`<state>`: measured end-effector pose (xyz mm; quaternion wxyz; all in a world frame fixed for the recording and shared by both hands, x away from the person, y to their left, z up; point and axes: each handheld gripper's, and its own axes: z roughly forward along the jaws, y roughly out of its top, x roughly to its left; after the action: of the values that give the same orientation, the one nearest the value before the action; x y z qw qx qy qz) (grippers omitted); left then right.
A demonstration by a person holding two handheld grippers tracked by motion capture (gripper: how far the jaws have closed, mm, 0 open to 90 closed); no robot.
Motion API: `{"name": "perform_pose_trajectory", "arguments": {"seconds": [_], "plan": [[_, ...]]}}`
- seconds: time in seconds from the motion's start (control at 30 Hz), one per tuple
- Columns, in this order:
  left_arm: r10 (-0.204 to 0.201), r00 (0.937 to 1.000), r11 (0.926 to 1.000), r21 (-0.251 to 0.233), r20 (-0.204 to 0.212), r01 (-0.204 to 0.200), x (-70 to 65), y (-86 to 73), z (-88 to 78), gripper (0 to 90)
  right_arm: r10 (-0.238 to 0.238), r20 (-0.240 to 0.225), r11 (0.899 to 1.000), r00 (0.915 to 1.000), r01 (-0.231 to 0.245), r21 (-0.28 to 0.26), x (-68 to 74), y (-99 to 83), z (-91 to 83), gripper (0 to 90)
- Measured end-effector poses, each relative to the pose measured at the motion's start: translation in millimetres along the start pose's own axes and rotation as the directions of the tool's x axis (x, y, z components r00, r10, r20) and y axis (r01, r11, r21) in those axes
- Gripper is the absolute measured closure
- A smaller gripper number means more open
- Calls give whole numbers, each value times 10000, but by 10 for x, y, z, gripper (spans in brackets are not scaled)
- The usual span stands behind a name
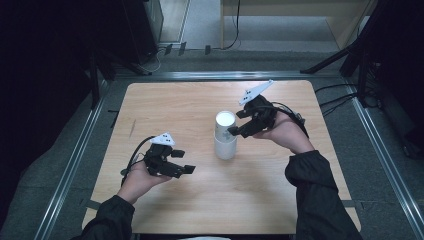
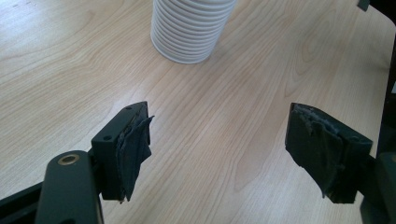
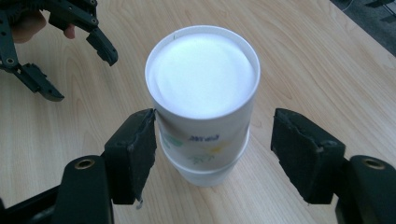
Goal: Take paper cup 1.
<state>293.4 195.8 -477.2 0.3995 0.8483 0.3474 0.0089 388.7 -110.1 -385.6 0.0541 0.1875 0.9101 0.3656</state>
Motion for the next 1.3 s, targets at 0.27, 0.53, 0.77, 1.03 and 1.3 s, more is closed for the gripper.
{"name": "perform_pose_trajectory", "arguments": {"seconds": [0.27, 0.53, 0.77, 1.03, 1.3], "plan": [[50, 10000, 10000, 54, 4, -50, 6, -6, -1, 221, 3, -130, 9999, 9999, -2, 118, 21, 93, 129, 286], [147, 9999, 9998, 100, 13, -147, 1, -10, 5, 221, 55, -103, 9998, 9999, -53, 207, 54, 152, 213, 272], [172, 9999, 9998, 142, 20, -172, 0, -10, 10, 221, -53, 64, 9991, 10000, 51, 415, 79, 172, 296, 269], [235, 9997, 9996, 185, 21, -235, -9, -11, 19, 221, 165, 73, 9997, 9998, -166, 191, 68, 186, 275, 308], [258, 9997, 9994, 212, 31, -259, -8, -12, 24, 221, 200, 82, 9997, 9998, -201, 160, 65, 185, 257, 316]]}}
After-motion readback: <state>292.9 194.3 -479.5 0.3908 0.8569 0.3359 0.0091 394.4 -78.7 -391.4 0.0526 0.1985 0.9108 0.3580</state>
